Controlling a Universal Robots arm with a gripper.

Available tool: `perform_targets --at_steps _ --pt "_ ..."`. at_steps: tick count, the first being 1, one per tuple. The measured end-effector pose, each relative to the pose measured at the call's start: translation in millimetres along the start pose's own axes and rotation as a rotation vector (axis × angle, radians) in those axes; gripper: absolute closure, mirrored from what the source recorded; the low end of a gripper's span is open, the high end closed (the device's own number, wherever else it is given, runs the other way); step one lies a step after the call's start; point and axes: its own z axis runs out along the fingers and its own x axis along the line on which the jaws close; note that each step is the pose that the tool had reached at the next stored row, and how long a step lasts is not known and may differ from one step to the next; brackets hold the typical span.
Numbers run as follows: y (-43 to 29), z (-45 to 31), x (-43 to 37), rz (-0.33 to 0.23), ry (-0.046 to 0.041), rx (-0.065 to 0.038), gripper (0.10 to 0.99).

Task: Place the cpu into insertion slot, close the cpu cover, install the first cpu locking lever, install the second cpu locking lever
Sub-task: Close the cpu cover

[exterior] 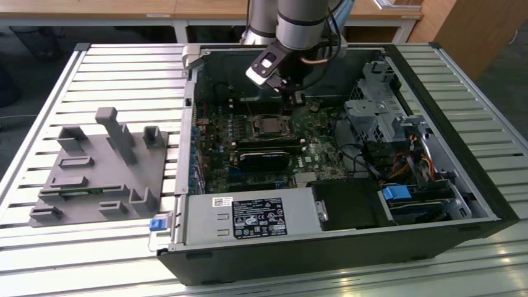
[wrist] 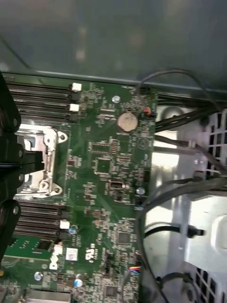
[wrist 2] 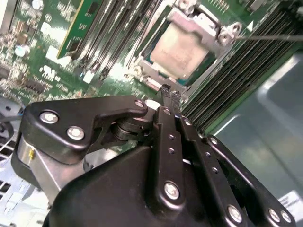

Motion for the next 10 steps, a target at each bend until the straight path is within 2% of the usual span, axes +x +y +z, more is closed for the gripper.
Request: perform_targets --at_steps 6,10 --pt "-3.1 3.1 0.2 0.000 0.0001 0.000 0.980" --pt "-13.3 7.9 0.9 0.000 -0.0001 0.000 0.980"
